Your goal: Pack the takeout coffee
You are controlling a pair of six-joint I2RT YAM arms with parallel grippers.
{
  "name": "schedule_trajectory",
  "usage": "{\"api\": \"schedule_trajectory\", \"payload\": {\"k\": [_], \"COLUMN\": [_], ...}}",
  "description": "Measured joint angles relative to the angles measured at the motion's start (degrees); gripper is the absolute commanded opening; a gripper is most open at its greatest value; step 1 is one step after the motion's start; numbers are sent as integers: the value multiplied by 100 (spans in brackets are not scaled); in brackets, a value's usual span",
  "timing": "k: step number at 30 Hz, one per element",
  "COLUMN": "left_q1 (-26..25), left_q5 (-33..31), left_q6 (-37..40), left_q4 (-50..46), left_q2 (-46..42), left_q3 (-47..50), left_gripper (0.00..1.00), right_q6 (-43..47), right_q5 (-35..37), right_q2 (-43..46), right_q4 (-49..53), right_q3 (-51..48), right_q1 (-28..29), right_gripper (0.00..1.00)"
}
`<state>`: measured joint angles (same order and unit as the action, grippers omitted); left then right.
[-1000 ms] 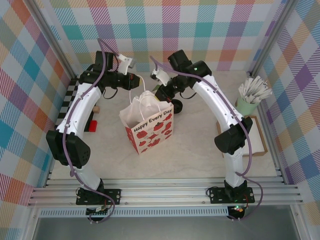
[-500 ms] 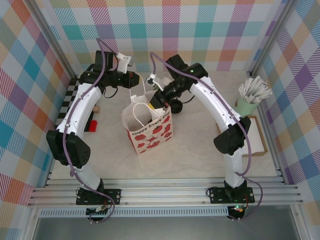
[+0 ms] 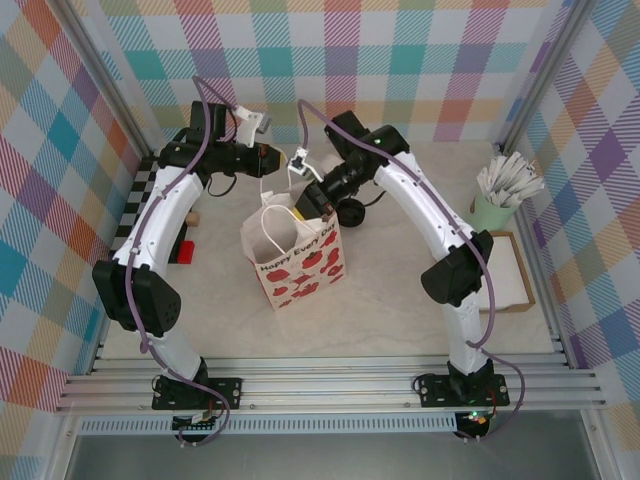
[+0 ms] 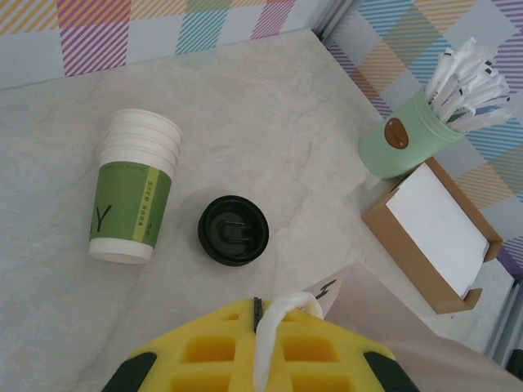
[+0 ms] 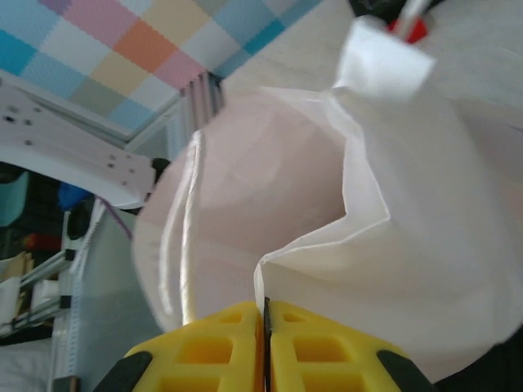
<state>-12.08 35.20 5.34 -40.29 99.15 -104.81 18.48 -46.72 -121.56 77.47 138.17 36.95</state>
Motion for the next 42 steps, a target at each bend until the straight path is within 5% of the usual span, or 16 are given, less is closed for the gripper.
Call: {"api": "schedule_trajectory", "payload": {"k": [16,23,24,25,34,42], "left_q1": [0,0,0,0,-4,-37], "left_q5": [-299,-1082,-1220,-1346,-2938,-3034], "left_q6": [-90,-234,-282,-326,-1416,-2968], "left_q4": [0,0,0,-7,-13,4], "left_q2": [0,-59,-101,-140,-730,-1043], "left_q3": [0,13,31,42,260,981], "left_gripper": [4,1,1,1,1,1], "right_q6": [-168,-433,-557,-691,-1993,-2962], "right_q5": [1191,1342,1513,1679,4092,4889], "right_q2": [140,918,1123,1309,2312,2192], "right_q4": [-490,-1290,-1519,-1735,-3270,-3241], "right_q3": [-660,-970,-1132,-1298,-2225,-2260], "right_q1": [175,166,160,144,-81,-225], "right_gripper": [38,72,94,100,100,100]}}
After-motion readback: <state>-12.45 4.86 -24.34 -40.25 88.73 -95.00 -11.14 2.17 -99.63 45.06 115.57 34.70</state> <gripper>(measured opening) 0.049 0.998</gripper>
